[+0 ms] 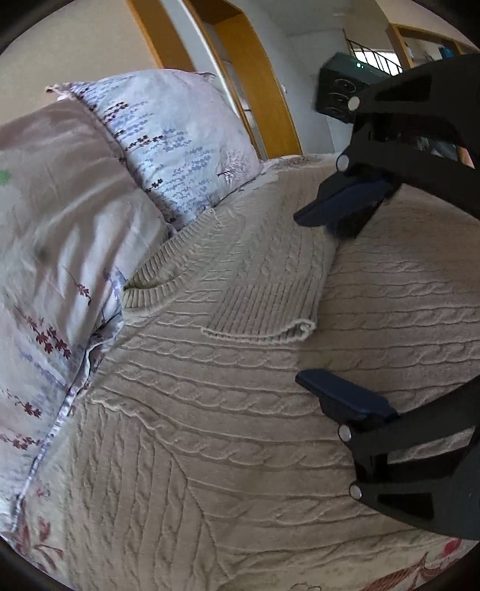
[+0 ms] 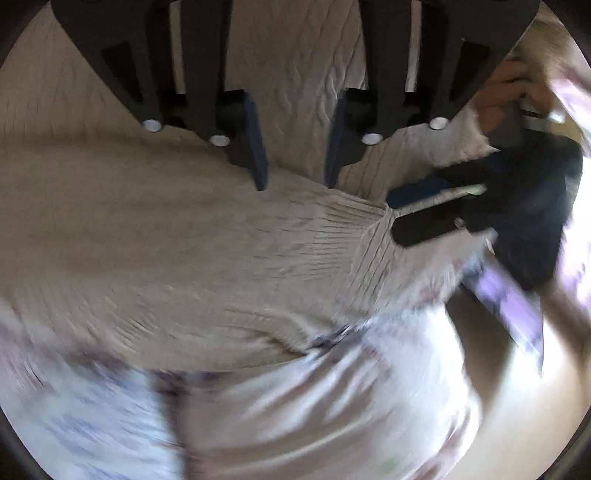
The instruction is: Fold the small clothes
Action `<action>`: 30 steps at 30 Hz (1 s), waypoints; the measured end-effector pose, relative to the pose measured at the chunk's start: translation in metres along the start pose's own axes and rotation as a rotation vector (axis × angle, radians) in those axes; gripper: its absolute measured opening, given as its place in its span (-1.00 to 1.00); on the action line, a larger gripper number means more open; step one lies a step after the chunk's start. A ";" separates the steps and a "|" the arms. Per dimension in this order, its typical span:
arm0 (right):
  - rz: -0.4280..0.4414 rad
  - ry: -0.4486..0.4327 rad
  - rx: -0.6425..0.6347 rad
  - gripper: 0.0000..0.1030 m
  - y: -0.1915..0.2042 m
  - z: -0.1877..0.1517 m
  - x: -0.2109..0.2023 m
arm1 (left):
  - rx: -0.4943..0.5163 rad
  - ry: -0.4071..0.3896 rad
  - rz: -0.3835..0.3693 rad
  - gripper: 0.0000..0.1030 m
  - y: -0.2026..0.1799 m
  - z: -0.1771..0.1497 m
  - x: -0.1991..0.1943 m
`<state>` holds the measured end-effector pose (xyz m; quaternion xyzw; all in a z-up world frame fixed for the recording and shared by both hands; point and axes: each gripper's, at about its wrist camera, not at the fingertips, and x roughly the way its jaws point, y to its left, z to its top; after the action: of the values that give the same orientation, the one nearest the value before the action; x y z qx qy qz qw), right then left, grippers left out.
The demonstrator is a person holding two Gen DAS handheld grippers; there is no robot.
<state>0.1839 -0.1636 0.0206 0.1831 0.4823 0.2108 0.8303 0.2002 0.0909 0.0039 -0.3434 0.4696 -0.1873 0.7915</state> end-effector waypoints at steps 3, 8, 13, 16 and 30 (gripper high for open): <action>0.026 -0.097 0.280 -0.03 -0.058 -0.007 -0.040 | -0.023 -0.001 -0.003 0.26 0.002 0.004 0.002; -0.074 -0.272 0.623 -0.03 -0.144 -0.031 -0.083 | -0.027 0.034 0.016 -0.15 0.002 0.013 0.018; -0.084 -0.382 0.700 -0.21 -0.171 -0.023 -0.089 | 0.033 0.056 0.051 -0.83 -0.004 0.025 0.039; -0.065 -0.460 0.665 -0.82 -0.166 -0.018 -0.091 | 0.142 -0.002 0.092 -0.86 -0.023 0.038 0.037; -0.337 -0.377 0.510 -0.74 -0.135 -0.046 -0.090 | 0.207 -0.012 0.255 -0.69 -0.001 0.041 0.029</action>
<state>0.1269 -0.3197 -0.0044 0.3380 0.3812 -0.0936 0.8554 0.2499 0.0873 0.0006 -0.1986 0.4829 -0.1307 0.8428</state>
